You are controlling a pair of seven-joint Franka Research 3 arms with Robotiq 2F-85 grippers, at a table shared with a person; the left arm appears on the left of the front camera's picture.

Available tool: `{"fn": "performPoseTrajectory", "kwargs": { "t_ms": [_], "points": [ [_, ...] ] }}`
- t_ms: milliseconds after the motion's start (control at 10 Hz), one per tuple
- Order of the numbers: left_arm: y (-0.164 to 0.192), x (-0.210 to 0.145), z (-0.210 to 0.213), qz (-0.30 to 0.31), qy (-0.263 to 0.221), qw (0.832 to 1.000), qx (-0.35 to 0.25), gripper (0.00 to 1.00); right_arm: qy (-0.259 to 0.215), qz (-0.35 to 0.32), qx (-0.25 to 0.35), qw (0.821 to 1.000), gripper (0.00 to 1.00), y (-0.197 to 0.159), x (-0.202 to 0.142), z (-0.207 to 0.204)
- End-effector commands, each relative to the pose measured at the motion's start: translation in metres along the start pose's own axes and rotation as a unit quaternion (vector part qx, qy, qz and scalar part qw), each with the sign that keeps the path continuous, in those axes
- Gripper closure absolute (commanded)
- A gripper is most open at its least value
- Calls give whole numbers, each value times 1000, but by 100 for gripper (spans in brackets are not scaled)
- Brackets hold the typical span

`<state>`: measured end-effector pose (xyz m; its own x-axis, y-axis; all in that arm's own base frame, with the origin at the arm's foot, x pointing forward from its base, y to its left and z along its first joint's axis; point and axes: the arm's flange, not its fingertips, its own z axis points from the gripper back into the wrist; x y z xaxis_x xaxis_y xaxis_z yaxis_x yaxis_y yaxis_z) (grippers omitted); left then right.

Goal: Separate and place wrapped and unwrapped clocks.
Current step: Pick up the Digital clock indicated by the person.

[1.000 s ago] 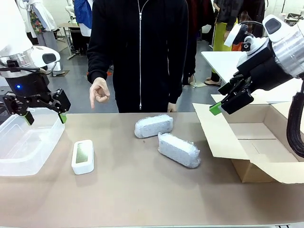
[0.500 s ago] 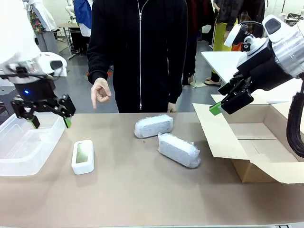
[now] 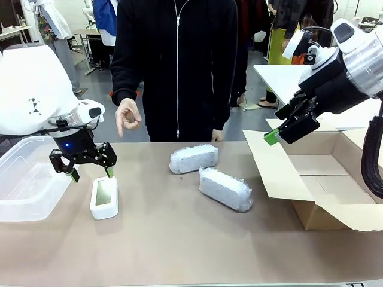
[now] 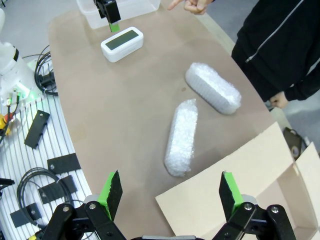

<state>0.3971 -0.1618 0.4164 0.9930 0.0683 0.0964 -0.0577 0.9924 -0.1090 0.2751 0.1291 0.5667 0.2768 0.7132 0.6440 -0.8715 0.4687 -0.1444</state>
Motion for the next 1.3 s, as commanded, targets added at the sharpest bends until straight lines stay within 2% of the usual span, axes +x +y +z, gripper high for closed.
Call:
{"fn": "performPoseTrajectory", "kwargs": {
  "t_ms": [0,200,500,1000,1200],
  "points": [
    [1,6,-20,14,-9,1000,-26,0,-1,0,8,1000,0,0,-1,-1],
    [2,7,-33,30,-8,999,-28,0,-1,0,8,1000,0,0,-1,-1],
    [5,8,-56,34,19,999,-27,0,-1,0,8,1000,0,0,-1,-1],
    [0,7,-72,58,15,998,-6,0,-1,0,8,1000,0,0,-1,-1],
    [-3,9,-80,50,18,999,0,0,-1,0,8,1000,0,0,-1,-1]
  ]
}}
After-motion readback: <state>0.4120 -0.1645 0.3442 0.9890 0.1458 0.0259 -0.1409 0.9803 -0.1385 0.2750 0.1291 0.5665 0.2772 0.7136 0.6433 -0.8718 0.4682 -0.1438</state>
